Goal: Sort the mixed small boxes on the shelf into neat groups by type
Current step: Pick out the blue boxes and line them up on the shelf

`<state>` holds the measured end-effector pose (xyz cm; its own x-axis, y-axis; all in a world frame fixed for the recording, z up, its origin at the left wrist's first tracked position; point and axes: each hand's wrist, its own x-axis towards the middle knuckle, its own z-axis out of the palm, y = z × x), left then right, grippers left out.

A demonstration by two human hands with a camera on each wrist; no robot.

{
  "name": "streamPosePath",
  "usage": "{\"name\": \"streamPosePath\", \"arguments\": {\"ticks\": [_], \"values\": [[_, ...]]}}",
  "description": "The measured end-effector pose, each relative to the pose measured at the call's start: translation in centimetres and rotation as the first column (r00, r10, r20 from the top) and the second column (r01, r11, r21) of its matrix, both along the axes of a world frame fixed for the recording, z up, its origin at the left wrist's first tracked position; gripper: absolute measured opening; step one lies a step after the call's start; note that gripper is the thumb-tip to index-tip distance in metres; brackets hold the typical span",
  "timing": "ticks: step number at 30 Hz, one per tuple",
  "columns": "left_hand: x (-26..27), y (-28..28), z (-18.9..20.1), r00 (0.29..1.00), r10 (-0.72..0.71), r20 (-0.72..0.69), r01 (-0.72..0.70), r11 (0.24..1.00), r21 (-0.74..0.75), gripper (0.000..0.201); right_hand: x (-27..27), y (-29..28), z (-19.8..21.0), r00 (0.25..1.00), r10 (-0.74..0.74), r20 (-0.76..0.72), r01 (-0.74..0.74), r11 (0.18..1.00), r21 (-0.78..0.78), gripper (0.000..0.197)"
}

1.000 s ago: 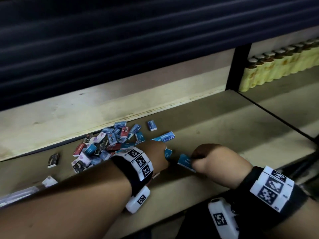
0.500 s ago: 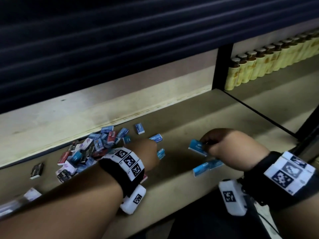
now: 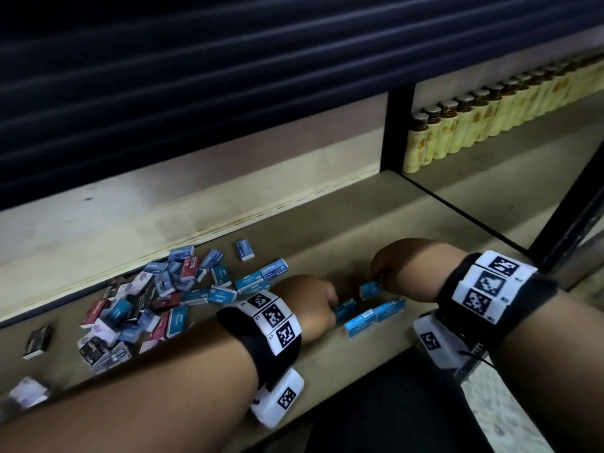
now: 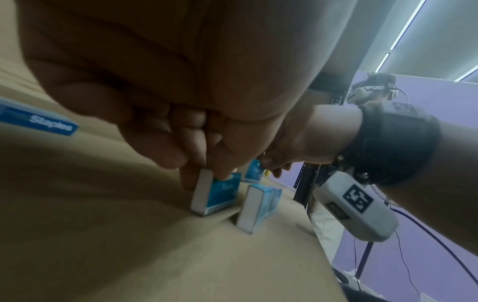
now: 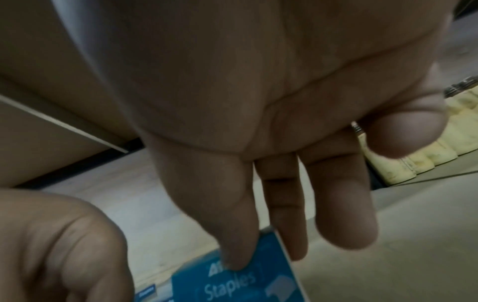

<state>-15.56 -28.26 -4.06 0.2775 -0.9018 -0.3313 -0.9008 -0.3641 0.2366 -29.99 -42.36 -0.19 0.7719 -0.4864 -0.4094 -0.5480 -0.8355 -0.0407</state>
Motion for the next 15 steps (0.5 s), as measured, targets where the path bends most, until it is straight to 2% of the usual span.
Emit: {"name": "streamPosePath", "arguments": {"ticks": [10,13,15], "values": [[-0.7,-0.9,-0.1,0.999,-0.013,-0.05,0.013,1.0,0.002,0.039,0.6,-0.8,-1.2,0.979,0.097,-0.179,-0.101,0.995,-0.013,0.033],[-0.5,-0.5,-0.1,0.996,0.001,-0.086,-0.004,1.0,-0.026,0.038,0.9,-0.6,-1.3,0.976,0.077,-0.204,-0.079,0.997,-0.002,0.033],[-0.3,0.1,-0.1,0.992,0.028,-0.123,-0.036,0.997,-0.066,0.038,0.8,-0.6,-1.1,0.986,0.036,-0.166,-0.033,0.999,0.023,0.035]]}}
